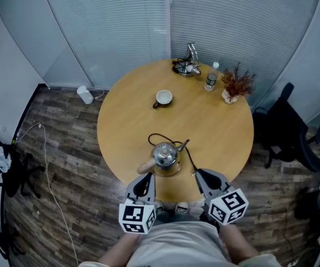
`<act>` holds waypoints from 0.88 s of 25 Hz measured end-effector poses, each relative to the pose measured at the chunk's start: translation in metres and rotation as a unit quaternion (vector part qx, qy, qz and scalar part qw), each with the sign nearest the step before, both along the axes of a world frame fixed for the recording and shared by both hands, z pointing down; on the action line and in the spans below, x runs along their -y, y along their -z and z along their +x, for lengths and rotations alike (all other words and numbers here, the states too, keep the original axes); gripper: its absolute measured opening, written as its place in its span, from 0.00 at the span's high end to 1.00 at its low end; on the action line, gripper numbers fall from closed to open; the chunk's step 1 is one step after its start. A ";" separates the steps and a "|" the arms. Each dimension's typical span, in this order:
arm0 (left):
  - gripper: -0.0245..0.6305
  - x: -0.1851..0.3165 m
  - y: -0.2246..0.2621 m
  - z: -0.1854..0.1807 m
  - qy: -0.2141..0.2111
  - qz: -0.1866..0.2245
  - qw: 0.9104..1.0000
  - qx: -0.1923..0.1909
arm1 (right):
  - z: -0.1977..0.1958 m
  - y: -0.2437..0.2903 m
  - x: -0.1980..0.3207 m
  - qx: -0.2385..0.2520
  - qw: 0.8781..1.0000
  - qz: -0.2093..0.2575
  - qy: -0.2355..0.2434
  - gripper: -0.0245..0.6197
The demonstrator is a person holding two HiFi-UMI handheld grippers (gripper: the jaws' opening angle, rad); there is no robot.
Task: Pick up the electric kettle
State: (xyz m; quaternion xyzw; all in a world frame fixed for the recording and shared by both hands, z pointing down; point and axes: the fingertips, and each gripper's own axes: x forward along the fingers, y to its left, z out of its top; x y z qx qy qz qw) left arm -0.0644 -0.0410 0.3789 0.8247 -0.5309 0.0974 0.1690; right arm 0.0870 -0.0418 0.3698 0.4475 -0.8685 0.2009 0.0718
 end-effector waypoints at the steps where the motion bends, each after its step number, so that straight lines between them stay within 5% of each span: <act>1: 0.96 0.001 -0.001 0.000 -0.001 0.001 1.000 0.000 | 0.000 -0.001 0.001 -0.001 1.000 -0.001 0.000 0.91; 22: 0.96 0.014 -0.045 -0.032 0.030 -0.042 0.998 0.026 | -0.005 -0.032 0.031 -0.011 0.999 -0.039 0.004 0.91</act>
